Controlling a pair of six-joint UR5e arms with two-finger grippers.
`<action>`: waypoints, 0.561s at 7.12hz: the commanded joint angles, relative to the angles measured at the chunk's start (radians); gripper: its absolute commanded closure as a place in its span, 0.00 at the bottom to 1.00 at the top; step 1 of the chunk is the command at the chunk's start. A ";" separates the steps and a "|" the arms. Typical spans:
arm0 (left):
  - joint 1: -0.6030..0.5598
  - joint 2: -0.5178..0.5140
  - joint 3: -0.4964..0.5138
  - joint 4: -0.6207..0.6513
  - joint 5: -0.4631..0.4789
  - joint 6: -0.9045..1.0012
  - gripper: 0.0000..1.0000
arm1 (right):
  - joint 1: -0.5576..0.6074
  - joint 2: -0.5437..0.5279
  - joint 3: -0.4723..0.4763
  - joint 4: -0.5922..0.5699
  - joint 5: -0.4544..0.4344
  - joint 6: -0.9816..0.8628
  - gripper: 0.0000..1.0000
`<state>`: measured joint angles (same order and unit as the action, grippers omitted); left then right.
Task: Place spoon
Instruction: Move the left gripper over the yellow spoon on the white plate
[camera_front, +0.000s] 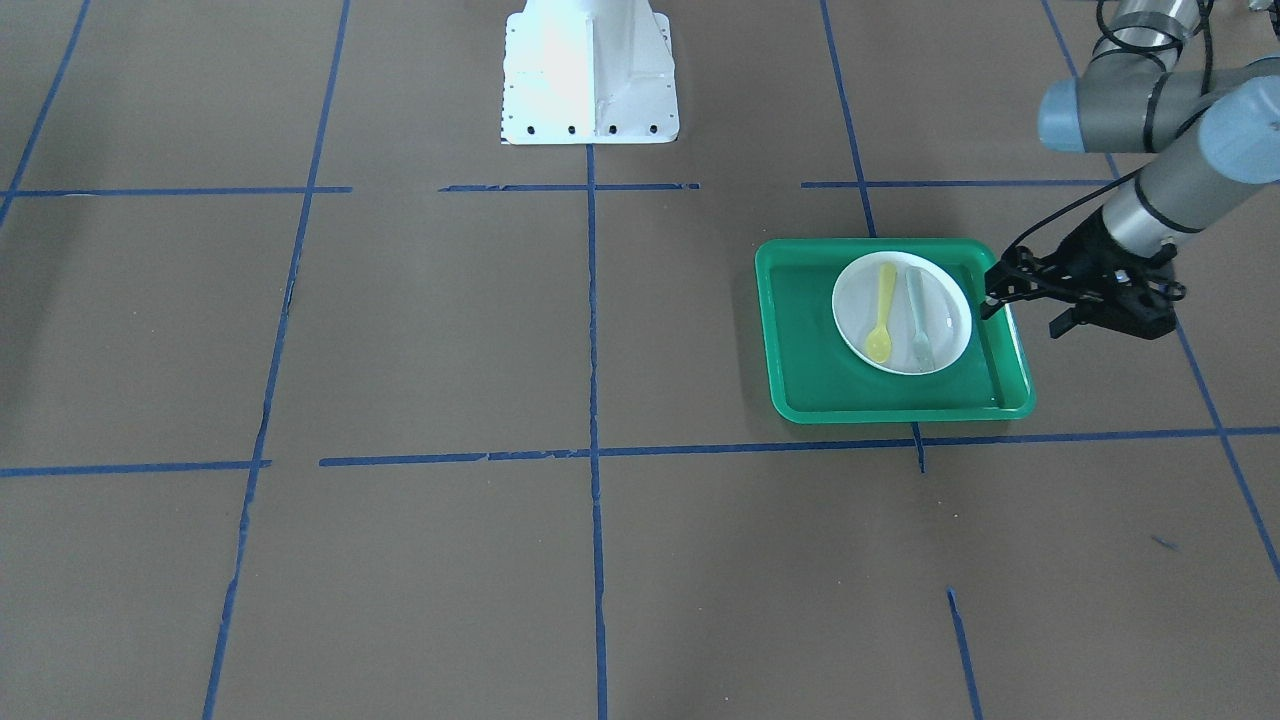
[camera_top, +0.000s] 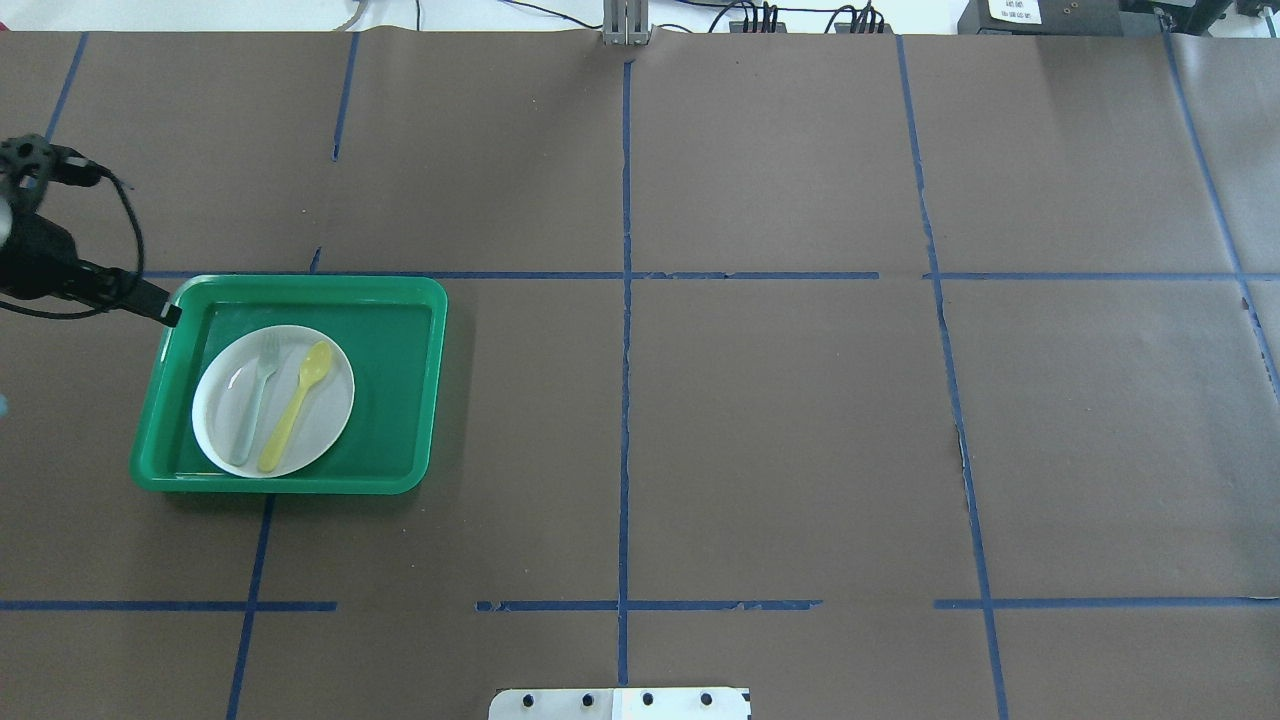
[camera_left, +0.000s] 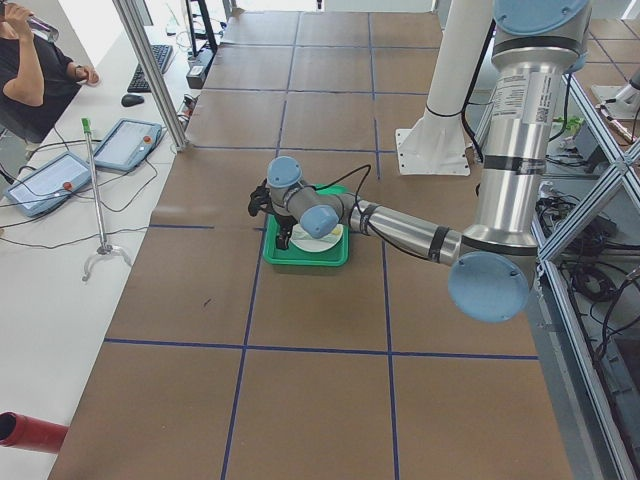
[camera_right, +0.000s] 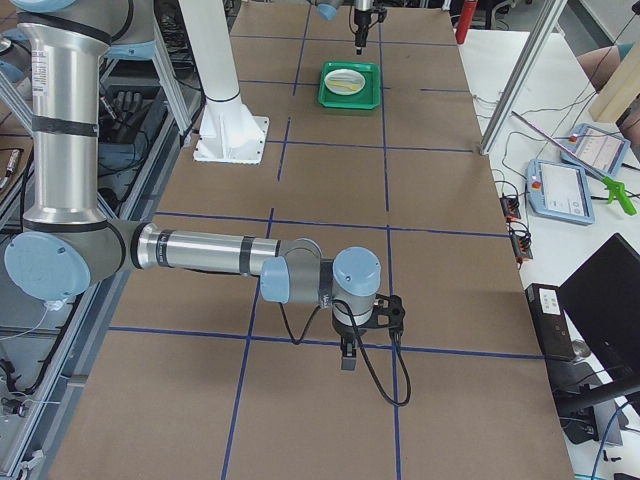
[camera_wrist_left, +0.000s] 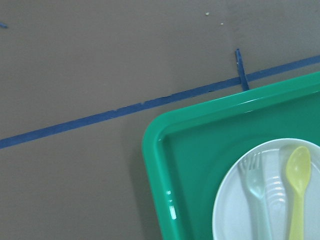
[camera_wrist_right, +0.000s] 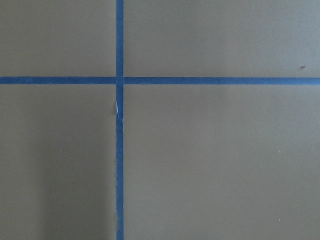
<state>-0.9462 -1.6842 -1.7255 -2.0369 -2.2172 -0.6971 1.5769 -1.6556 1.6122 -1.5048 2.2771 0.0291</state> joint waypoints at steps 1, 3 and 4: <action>0.121 -0.042 -0.021 -0.009 0.100 -0.157 0.15 | 0.000 -0.001 0.000 0.000 0.001 0.000 0.00; 0.243 -0.038 -0.032 0.041 0.259 -0.157 0.15 | 0.000 -0.001 0.000 0.000 -0.001 0.000 0.00; 0.257 -0.040 -0.028 0.050 0.261 -0.154 0.16 | 0.000 0.000 0.000 0.000 0.001 0.000 0.00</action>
<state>-0.7222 -1.7231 -1.7545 -2.0070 -1.9946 -0.8529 1.5769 -1.6560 1.6122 -1.5048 2.2773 0.0291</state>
